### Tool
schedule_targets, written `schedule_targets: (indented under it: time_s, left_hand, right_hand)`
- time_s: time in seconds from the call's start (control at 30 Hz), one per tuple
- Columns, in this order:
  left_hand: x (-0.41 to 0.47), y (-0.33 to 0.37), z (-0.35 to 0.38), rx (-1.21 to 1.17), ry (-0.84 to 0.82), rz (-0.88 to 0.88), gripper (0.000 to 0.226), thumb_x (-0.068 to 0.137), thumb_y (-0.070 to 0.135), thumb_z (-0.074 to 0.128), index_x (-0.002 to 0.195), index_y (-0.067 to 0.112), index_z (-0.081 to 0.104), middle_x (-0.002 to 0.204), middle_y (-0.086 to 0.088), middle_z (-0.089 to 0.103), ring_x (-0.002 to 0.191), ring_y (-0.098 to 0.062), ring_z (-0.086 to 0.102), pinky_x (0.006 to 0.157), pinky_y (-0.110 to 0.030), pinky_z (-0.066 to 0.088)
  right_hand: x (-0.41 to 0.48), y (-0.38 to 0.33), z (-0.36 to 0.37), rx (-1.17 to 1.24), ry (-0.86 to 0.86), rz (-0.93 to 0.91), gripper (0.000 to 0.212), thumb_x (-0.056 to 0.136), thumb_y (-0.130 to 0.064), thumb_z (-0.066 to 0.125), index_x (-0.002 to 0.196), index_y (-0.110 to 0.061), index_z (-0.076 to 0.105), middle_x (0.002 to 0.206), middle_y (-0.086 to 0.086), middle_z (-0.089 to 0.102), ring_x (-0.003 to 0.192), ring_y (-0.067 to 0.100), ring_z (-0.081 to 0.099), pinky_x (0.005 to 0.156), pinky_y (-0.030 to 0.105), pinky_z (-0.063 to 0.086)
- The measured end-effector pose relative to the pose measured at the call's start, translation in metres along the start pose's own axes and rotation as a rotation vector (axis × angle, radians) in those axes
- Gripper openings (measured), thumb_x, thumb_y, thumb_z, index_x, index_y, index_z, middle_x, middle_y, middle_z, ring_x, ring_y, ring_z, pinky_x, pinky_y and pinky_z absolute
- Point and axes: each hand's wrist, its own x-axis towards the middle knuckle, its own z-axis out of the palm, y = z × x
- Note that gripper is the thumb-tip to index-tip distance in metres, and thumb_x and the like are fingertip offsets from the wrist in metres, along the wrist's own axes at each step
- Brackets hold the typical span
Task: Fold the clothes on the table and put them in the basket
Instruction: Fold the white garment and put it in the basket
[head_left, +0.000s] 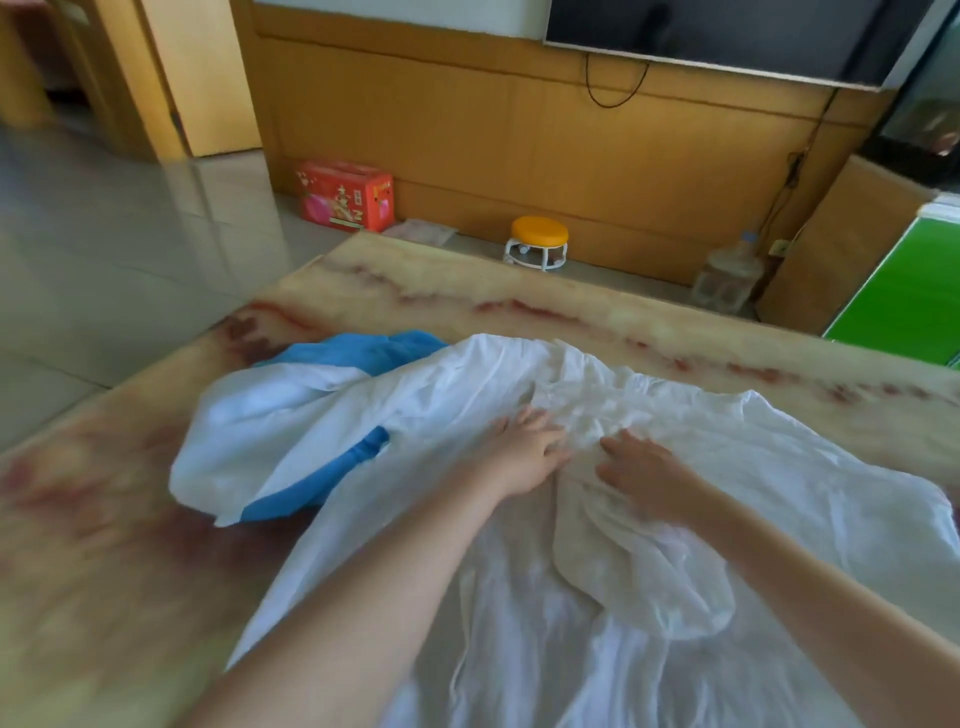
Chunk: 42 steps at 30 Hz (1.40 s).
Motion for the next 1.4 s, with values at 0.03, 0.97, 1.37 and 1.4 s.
schedule_targets:
  time_s: [0.03, 0.97, 1.37, 1.4]
  left_hand:
    - [-0.008, -0.001, -0.016, -0.038, 0.046, 0.015, 0.041, 0.101, 0.033, 0.038, 0.137, 0.016, 0.047, 0.154, -0.003, 0.028, 0.147, -0.020, 0.001, 0.116, -0.037, 0.004]
    - [-0.124, -0.068, -0.133, -0.784, 0.595, -0.302, 0.023, 0.084, 0.019, 0.067, 0.069, 0.014, 0.050, 0.066, -0.003, 0.043, 0.064, -0.016, 0.042, 0.056, -0.025, 0.030]
    - [-0.117, -0.042, -0.121, -0.558, 0.518, -0.170, 0.025, 0.093, 0.033, 0.056, 0.108, 0.018, 0.068, 0.106, 0.007, 0.066, 0.103, -0.008, 0.058, 0.087, -0.022, 0.039]
    - [-0.120, -0.041, -0.116, -0.541, 0.486, -0.179, 0.027, 0.090, 0.039, 0.058, 0.108, 0.021, 0.067, 0.107, 0.012, 0.064, 0.104, -0.004, 0.056, 0.088, -0.020, 0.037]
  right_hand:
    - [0.000, -0.008, -0.009, 0.094, 0.044, 0.038, 0.076, 0.093, -0.067, 0.012, 0.141, -0.018, 0.043, 0.152, 0.008, 0.033, 0.139, 0.029, 0.032, 0.113, 0.037, 0.026]
    - [-0.073, -0.206, 0.016, 1.218, -0.184, -0.349, 0.050, 0.083, -0.042, 0.070, 0.123, -0.016, 0.055, 0.115, -0.002, 0.065, 0.103, 0.011, 0.065, 0.095, 0.036, 0.051]
    - [-0.056, -0.156, -0.015, 2.197, 0.122, 0.052, 0.013, 0.099, -0.002, 0.043, 0.092, 0.004, 0.052, 0.057, 0.013, 0.066, 0.056, 0.023, 0.069, 0.050, 0.029, 0.057]
    - [-0.054, -0.147, -0.017, 2.220, 0.138, 0.088, 0.014, 0.099, -0.002, 0.042, 0.092, 0.004, 0.052, 0.056, 0.014, 0.066, 0.054, 0.023, 0.069, 0.048, 0.029, 0.056]
